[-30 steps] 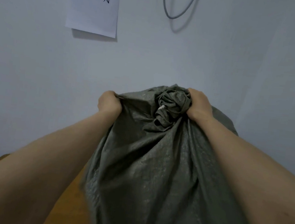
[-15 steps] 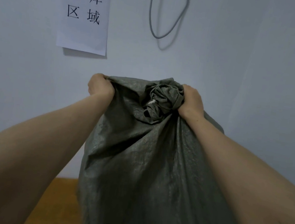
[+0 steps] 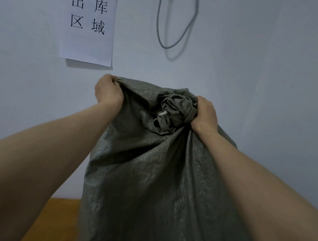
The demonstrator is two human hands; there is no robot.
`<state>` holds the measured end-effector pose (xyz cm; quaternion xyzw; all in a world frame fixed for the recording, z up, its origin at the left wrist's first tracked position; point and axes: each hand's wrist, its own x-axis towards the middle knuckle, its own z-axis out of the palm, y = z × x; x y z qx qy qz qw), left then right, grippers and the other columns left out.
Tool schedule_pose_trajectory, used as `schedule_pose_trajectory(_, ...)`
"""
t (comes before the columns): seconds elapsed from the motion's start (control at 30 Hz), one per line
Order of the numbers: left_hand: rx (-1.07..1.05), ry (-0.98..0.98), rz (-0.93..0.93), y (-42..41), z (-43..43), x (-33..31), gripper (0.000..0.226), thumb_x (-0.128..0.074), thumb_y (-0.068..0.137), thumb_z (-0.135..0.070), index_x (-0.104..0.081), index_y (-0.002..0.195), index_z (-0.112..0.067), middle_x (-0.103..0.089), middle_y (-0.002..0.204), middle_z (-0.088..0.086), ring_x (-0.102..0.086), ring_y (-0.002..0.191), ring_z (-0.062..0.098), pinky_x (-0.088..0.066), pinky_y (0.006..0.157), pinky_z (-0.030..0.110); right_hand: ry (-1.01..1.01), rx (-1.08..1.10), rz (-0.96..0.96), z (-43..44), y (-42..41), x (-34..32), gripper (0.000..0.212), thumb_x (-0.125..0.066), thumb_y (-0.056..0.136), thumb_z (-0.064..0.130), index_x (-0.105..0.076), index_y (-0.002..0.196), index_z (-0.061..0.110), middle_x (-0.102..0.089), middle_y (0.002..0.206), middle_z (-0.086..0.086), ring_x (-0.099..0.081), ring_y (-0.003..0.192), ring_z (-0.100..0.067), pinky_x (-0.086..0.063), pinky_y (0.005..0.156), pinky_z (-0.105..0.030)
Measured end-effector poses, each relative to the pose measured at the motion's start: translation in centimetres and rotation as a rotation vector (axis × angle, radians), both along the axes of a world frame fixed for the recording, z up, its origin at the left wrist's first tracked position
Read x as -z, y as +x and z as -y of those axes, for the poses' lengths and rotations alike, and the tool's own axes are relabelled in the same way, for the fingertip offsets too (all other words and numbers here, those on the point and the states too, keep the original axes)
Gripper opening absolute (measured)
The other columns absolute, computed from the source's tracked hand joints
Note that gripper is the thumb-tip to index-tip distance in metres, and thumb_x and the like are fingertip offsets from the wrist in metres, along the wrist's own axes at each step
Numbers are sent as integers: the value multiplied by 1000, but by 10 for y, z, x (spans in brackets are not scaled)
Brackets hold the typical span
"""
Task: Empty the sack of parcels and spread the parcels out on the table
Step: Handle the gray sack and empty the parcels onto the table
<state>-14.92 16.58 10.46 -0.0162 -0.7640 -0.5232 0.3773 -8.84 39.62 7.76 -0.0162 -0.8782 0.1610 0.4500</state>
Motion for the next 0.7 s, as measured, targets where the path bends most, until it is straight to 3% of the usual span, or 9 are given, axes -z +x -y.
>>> schedule_pose_trajectory(0.47,6,29,-122,8,-10,-30,34,-34,98,-9,-59,121,-7,-60,125,12,-52,117,29,-38,97,32,-50,17,-91,-12,4,-5,17,-56,86,4,-57,103,7,-58,110,-12,-50,104,-30,-31,74,-26)
schedule_pose_trajectory(0.7,164,-8,51,8,-13,19,29,-45,91,-15,-69,106,-8,-67,107,13,-59,102,31,-46,89,35,164,-66,147,-23,6,35,19,-56,84,6,-60,100,15,-62,103,-7,-52,100,-30,-37,75,-29)
